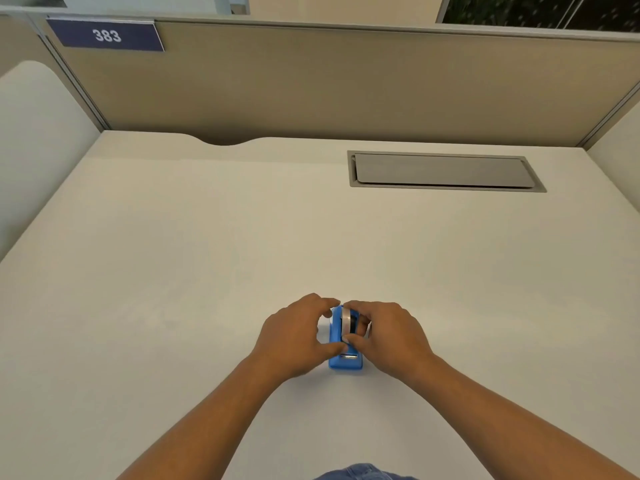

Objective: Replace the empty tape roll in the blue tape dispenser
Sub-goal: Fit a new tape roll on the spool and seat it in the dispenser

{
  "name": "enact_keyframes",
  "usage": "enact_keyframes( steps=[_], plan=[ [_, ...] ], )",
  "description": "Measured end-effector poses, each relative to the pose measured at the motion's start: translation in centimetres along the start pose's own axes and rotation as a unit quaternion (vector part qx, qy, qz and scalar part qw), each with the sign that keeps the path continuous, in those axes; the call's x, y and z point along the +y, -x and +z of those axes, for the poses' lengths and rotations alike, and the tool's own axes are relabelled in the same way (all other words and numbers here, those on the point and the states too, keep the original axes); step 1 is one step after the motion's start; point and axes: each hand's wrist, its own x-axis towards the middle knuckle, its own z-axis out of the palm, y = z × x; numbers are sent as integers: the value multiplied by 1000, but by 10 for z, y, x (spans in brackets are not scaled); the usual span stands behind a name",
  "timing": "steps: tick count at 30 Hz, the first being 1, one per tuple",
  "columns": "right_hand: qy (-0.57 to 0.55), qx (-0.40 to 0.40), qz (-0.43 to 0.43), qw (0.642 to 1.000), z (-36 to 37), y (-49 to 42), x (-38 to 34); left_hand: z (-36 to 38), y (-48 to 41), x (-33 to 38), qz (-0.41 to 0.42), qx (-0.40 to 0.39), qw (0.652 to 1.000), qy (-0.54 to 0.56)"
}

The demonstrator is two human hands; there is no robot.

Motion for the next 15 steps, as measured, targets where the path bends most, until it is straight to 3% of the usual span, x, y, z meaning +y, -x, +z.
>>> enact_keyframes(
  steps=[4, 15],
  plan=[
    [-11, -1, 1, 1000, 0, 1, 0, -5, -4, 5, 34, 39, 999, -16],
    [-2, -4, 2, 1000, -2, 1, -1, -9, -14, 10, 91, 49, 991, -89]
  ],
)
